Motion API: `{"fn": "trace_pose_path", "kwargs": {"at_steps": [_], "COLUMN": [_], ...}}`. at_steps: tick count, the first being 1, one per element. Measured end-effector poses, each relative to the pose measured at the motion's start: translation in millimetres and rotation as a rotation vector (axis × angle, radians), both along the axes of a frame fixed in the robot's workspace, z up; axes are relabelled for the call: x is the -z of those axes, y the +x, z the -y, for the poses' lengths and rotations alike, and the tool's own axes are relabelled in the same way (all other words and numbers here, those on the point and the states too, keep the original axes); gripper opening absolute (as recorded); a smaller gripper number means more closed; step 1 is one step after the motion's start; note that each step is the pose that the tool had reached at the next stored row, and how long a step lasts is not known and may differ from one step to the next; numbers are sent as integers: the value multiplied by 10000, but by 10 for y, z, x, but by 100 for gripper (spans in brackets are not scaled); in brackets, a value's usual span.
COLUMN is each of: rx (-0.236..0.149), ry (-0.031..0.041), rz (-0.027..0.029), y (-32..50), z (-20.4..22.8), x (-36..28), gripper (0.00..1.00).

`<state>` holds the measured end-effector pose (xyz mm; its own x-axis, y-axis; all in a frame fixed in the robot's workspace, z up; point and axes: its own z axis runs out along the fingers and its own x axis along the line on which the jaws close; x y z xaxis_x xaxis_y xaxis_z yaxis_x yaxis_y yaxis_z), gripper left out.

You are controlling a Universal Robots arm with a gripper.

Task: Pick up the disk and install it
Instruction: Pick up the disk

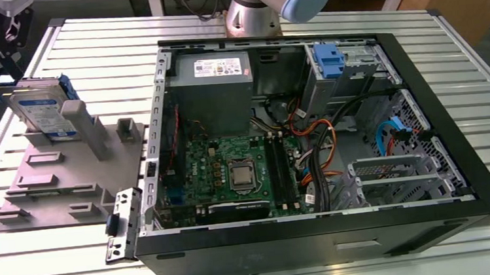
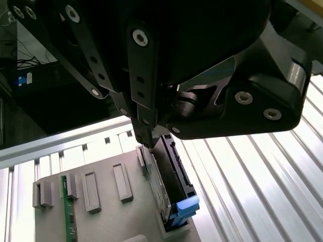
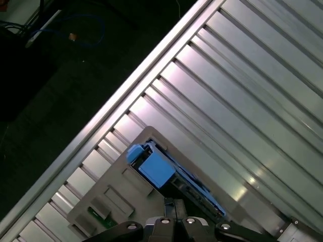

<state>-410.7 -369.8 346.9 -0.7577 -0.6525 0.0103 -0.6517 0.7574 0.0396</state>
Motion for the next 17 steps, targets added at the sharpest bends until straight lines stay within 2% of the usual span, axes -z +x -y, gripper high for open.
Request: {"fn": "trace_pose_path", "kwargs": {"at_steps": [4, 17], "rx": [-479, -2597], "ry": [0, -1], "rz": [0, 3], "y": [0, 0], "z": [0, 0], "x": [0, 3], "gripper": [11, 11]}}
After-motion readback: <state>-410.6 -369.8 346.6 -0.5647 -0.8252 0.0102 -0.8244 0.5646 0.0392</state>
